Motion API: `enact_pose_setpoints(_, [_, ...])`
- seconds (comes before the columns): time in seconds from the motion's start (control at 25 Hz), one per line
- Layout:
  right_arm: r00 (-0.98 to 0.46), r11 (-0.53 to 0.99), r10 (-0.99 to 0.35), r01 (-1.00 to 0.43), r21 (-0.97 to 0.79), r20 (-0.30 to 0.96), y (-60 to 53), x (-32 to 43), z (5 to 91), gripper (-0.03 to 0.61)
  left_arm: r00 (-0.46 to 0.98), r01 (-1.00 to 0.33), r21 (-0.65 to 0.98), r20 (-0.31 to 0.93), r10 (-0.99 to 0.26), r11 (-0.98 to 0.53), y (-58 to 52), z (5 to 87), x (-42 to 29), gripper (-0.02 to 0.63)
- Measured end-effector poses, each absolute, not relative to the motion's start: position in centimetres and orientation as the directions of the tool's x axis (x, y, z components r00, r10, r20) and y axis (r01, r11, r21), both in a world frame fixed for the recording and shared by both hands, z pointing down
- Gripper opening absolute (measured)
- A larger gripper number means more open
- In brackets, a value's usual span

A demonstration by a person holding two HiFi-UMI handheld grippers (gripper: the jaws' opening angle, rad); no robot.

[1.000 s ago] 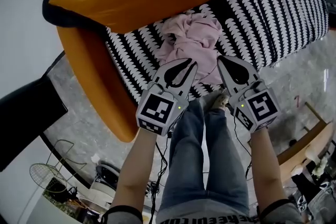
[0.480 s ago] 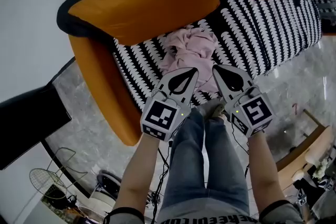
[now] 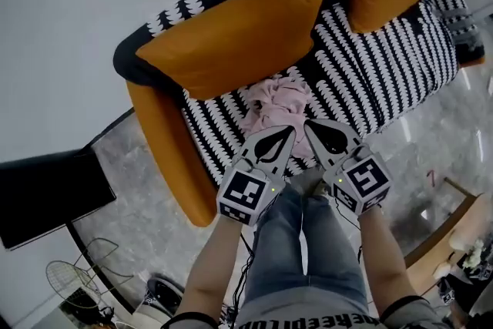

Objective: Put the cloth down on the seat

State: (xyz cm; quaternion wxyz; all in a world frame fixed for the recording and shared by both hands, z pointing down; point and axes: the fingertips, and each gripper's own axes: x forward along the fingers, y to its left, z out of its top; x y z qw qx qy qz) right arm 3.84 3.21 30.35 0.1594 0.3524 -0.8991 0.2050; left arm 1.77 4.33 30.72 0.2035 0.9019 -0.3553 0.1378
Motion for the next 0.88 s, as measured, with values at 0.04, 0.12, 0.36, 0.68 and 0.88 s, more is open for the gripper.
enact_pose_setpoints(0.04, [-0.703,0.671,-0.572,-0.697,-0.252,0.421,3.1,3.9,29.5,-0.006,0.709,-0.697,0.259,0.386,-0.590,-0.669,4.3,29.8,1.9,0.017])
enact_pose_setpoints(0.12, [-0.709,0.676,-0.580,-0.694,-0.247,0.402,3.1,4.0,27.5,-0.006,0.708,-0.699,0.246,0.368,-0.603,-0.671,4.1,27.9,2.1,0.017])
enact_pose_setpoints(0.36, [-0.719,0.692,-0.596,-0.686,-0.226,0.357,3.4,4.7,21.4,-0.006,0.716,-0.696,0.235,0.288,-0.635,-0.678,3.9,21.4,2.7,0.016])
enact_pose_setpoints(0.68, [-0.731,0.712,-0.624,-0.677,-0.184,0.275,4.9,6.6,13.7,-0.006,0.728,-0.685,0.191,0.208,-0.653,-0.703,5.6,14.1,4.7,0.016])
enact_pose_setpoints(0.88, [-0.736,0.727,-0.634,-0.672,-0.143,0.237,6.4,7.7,10.2,-0.006,0.744,-0.668,0.191,0.140,-0.653,-0.720,6.8,10.2,6.4,0.015])
